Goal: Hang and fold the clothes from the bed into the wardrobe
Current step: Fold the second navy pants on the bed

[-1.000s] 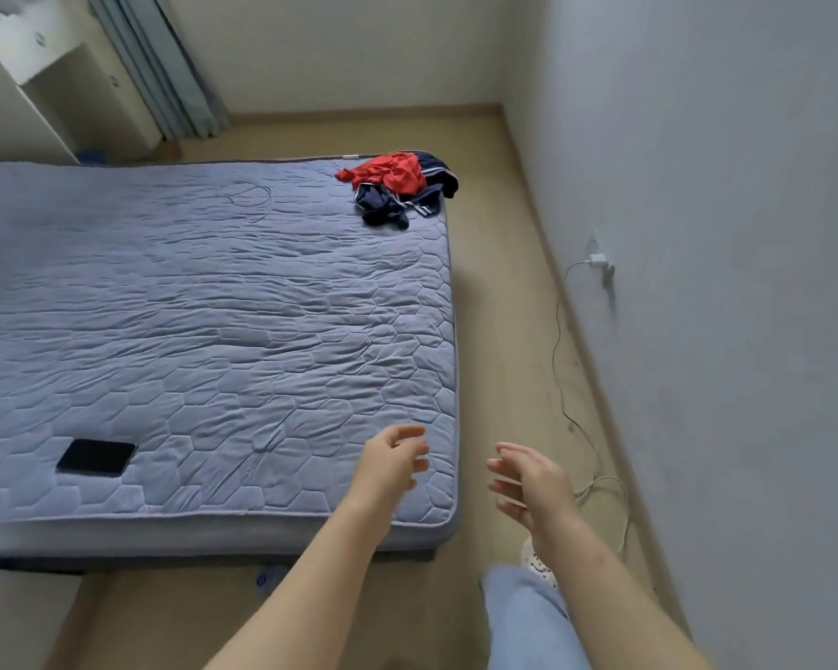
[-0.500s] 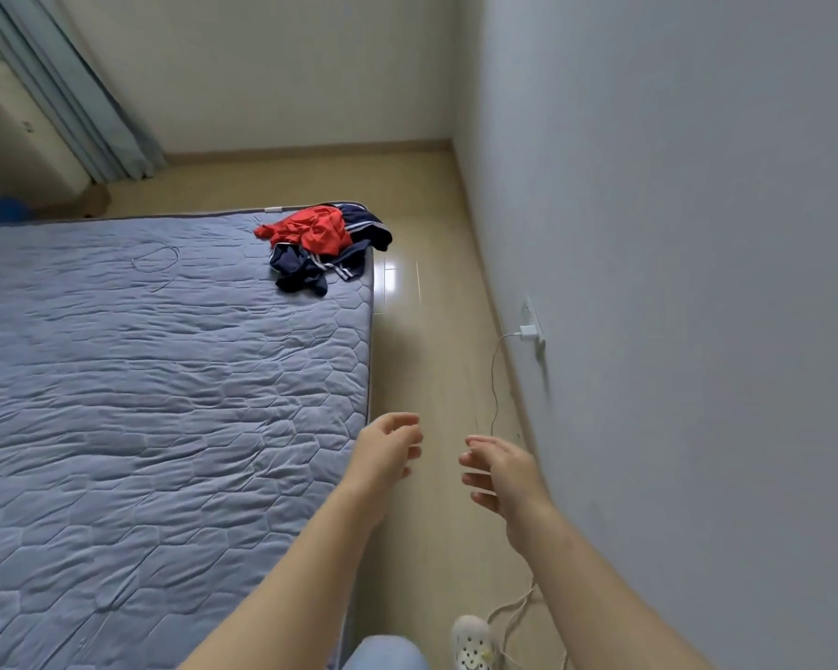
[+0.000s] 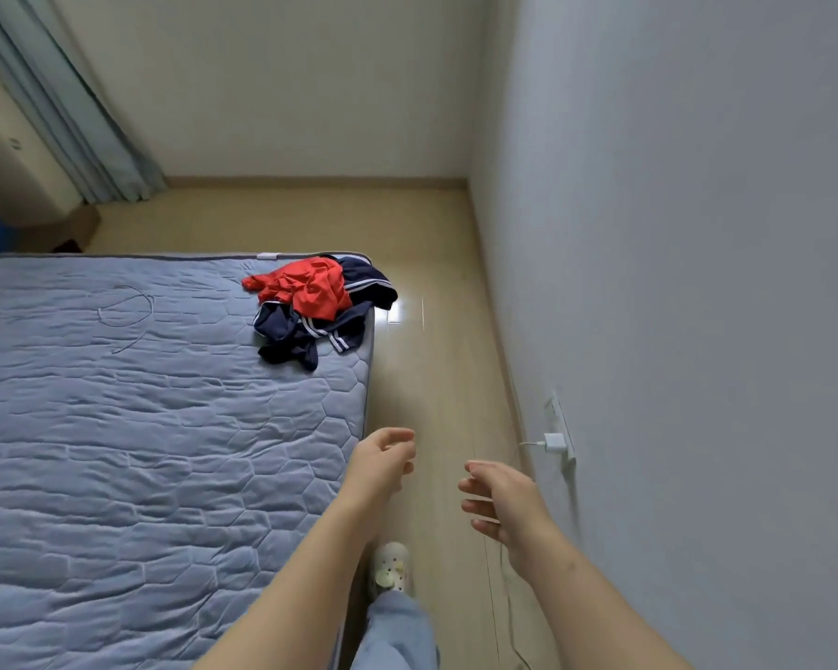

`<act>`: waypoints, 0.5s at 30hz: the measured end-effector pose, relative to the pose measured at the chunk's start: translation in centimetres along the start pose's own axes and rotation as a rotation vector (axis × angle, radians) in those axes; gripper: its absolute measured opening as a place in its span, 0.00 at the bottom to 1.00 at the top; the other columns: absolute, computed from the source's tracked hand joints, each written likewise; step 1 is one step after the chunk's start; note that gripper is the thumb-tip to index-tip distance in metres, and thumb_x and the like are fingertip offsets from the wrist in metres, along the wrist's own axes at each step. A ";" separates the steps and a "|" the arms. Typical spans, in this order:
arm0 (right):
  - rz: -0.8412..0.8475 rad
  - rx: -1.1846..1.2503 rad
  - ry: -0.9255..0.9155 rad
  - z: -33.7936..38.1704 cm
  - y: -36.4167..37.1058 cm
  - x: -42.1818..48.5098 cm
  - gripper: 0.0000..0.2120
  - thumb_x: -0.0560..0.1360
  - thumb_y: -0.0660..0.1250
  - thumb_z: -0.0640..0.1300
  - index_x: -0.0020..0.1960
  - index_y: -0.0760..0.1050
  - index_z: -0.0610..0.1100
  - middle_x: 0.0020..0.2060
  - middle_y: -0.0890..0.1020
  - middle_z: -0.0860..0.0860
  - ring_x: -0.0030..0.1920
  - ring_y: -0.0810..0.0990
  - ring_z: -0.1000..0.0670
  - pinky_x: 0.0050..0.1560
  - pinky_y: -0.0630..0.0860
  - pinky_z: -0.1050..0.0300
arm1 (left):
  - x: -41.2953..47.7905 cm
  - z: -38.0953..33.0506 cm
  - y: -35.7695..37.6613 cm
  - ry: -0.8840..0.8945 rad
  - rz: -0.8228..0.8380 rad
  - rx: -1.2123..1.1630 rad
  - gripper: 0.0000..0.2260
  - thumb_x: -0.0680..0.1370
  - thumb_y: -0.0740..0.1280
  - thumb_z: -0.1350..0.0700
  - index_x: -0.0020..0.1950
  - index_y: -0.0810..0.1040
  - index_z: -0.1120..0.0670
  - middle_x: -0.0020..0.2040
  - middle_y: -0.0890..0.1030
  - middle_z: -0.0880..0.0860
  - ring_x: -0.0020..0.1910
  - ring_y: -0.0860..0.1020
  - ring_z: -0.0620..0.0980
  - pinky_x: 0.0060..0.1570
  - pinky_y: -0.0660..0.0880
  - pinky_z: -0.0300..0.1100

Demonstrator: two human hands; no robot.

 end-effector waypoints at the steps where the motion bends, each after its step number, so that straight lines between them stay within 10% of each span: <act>1: 0.008 -0.017 0.005 1.9 1.3 2.0 0.06 0.78 0.61 0.43 0.45 0.76 0.46 0.37 0.78 0.49 0.36 0.74 0.50 0.35 0.68 0.59 | 2.6 -1.3 -1.0 0.000 -0.021 -0.017 0.06 0.77 0.62 0.63 0.49 0.75 0.53 0.42 0.77 0.52 0.36 0.73 0.45 0.36 0.67 0.37; 15: 0.090 -0.074 0.062 19.4 13.7 21.1 0.06 0.77 0.62 0.43 0.44 0.75 0.48 0.36 0.78 0.51 0.34 0.74 0.51 0.36 0.67 0.60 | 25.2 -15.1 -7.4 -0.024 -0.095 -0.059 0.08 0.78 0.61 0.63 0.54 0.75 0.56 0.45 0.76 0.53 0.36 0.74 0.43 0.30 0.70 0.29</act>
Point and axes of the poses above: each hand's wrist, its own x-axis towards the middle knuckle, its own y-axis out of the palm, z = x × y, the point moved 7 cm from there along x, towards the middle knuckle
